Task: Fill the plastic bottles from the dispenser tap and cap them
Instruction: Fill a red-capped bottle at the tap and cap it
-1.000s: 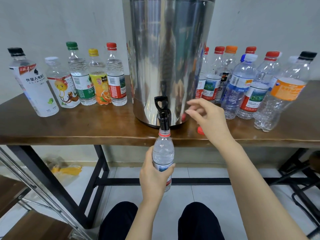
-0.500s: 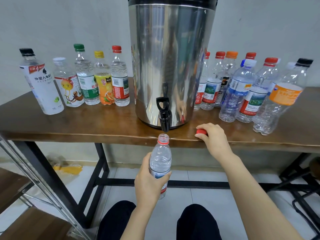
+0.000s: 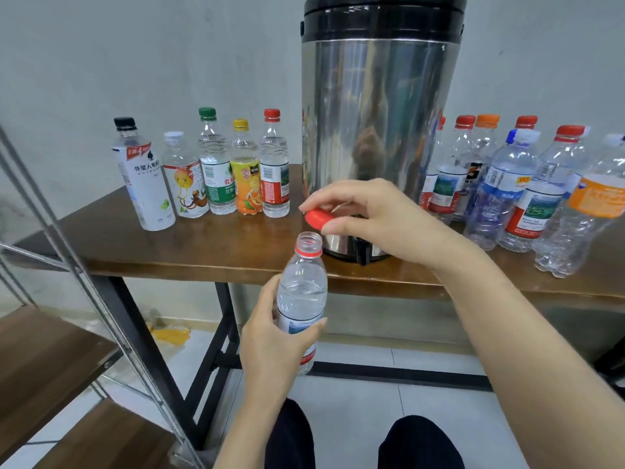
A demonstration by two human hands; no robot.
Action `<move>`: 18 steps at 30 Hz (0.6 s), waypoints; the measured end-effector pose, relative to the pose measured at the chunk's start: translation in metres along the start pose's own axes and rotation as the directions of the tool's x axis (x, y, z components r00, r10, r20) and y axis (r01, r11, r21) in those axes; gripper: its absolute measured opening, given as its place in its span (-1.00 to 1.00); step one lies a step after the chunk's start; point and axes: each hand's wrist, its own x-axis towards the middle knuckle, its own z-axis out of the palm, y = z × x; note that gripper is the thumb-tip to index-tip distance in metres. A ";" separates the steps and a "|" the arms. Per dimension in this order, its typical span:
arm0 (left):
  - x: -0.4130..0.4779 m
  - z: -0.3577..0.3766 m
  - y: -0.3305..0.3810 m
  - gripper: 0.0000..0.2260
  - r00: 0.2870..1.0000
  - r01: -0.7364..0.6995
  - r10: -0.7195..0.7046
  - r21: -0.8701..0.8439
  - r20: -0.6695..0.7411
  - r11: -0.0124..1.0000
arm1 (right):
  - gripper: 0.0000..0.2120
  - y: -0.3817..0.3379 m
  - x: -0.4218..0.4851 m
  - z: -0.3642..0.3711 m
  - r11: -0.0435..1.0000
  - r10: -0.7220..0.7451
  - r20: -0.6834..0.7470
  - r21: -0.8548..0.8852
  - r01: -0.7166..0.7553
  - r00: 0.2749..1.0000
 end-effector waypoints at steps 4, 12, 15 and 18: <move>0.003 -0.019 -0.001 -0.28 1.000 0.007 -0.008 -0.011 -0.026 1.000 | -0.71 -0.008 0.026 0.017 0.996 -0.009 0.167 -0.091 0.024 0.986; 0.004 -0.052 -0.014 -0.28 0.997 0.033 -0.031 0.023 -0.071 0.999 | -0.70 -0.026 0.054 0.041 0.986 -0.042 0.296 -0.142 0.087 0.954; 0.005 -0.063 -0.018 -0.29 0.996 0.029 -0.023 0.064 -0.088 0.998 | -0.72 -0.032 0.061 0.049 0.974 -0.020 0.304 -0.210 0.087 0.952; 0.005 -0.069 -0.021 -0.29 0.994 0.036 -0.025 0.094 -0.111 0.995 | -0.69 -0.038 0.067 0.058 0.954 0.044 0.281 -0.297 0.043 0.959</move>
